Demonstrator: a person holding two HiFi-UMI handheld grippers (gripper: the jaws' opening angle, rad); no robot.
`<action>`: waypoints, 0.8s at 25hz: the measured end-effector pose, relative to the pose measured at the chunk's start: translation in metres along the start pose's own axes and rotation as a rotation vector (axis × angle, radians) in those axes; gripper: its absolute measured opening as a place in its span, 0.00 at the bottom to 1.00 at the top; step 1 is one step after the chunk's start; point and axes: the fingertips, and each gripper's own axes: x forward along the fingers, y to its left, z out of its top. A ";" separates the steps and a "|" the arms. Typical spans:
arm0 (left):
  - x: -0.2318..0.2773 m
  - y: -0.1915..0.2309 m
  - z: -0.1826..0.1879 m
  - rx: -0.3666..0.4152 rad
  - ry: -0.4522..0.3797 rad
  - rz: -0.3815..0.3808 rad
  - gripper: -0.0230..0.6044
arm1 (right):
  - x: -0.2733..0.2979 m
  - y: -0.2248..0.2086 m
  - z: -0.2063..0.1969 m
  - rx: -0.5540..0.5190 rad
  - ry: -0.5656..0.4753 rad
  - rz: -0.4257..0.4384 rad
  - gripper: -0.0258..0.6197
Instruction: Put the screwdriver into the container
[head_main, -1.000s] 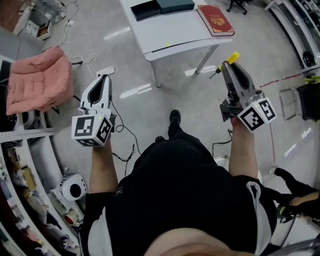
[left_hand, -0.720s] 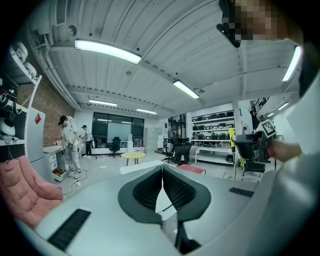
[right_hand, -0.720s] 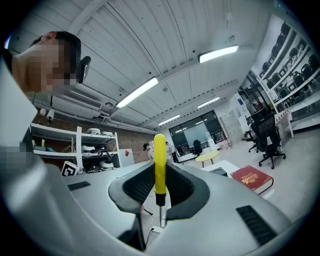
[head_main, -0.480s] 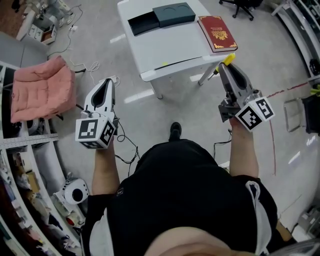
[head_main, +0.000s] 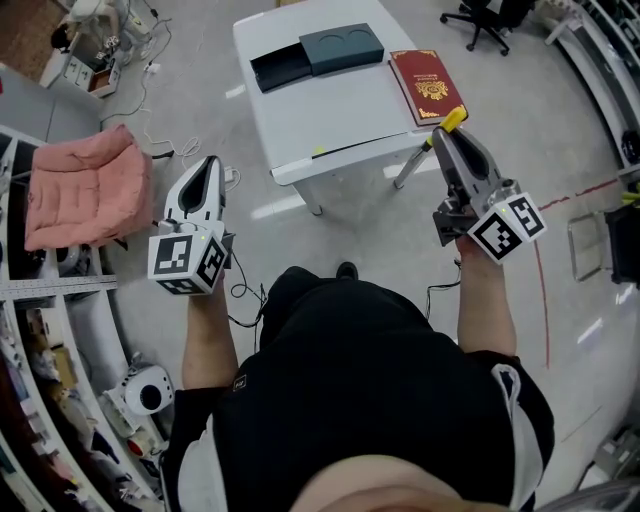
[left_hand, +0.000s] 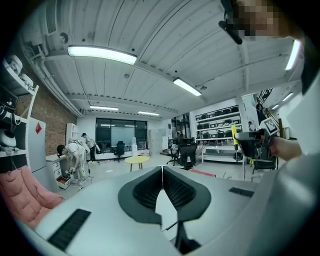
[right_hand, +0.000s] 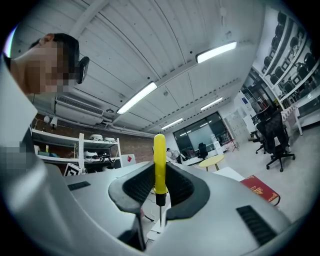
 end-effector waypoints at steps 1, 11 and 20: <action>0.007 0.000 -0.001 0.000 0.003 0.000 0.07 | 0.004 -0.005 0.000 0.003 0.001 0.002 0.16; 0.032 0.005 0.004 0.002 -0.018 -0.019 0.07 | 0.019 -0.017 0.007 -0.008 -0.015 -0.003 0.16; 0.065 0.050 -0.003 -0.018 -0.028 -0.033 0.07 | 0.074 -0.027 -0.007 -0.017 0.029 -0.027 0.16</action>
